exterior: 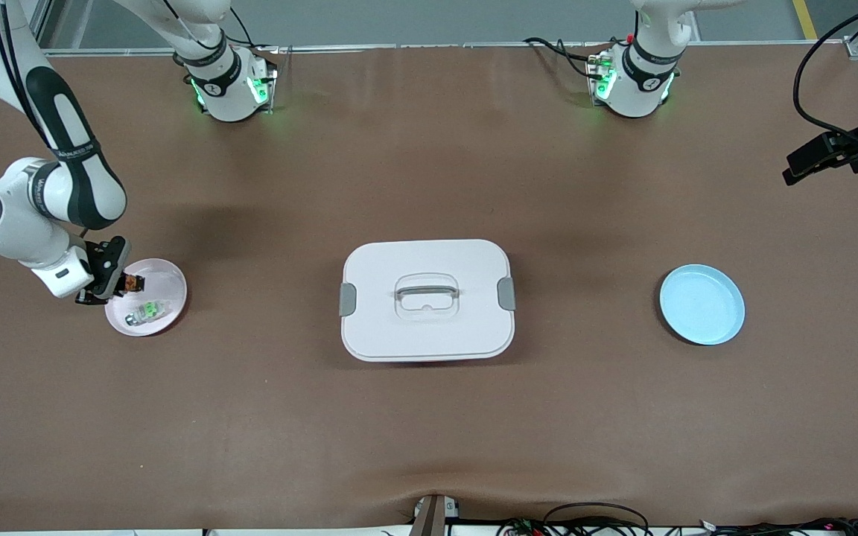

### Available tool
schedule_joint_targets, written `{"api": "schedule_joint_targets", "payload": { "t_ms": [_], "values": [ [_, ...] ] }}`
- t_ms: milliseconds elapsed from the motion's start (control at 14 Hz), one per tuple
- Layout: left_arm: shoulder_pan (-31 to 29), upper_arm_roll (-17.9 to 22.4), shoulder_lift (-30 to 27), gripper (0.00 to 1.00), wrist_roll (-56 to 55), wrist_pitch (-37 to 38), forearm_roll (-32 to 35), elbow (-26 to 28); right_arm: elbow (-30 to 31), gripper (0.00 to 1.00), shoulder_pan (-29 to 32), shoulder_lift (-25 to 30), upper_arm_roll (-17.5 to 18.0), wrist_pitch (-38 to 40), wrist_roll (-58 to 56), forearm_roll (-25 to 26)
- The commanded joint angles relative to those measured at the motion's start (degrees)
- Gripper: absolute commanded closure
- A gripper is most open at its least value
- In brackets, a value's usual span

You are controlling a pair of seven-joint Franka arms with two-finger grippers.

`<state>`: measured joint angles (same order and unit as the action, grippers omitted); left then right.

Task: Transfer orange switch to right arm and place
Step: 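Lower the switch onto the white plate beside the green switch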

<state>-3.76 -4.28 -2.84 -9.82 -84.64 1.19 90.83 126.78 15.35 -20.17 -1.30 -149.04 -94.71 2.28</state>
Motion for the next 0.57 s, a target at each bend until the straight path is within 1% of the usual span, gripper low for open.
{"api": "schedule_joint_targets", "payload": {
  "t_ms": [0,427,499],
  "values": [
    [0.33,0.24,-1.47,0.0,1.38,-1.06,-0.67,1.28,1.63,0.92,1.43,0.22,1.04,-2.74,-1.0,0.89],
    [0.42,0.24,-1.47,0.0,1.38,-0.88,-0.4,1.28,4.44,0.92,2.49,-2.41,1.04,-8.45,-1.0,0.8],
    [0.42,-0.54,-1.47,0.0,1.47,-0.88,0.03,1.28,4.62,0.92,2.49,-2.42,1.04,-8.46,-1.0,0.8]
  ]
}}
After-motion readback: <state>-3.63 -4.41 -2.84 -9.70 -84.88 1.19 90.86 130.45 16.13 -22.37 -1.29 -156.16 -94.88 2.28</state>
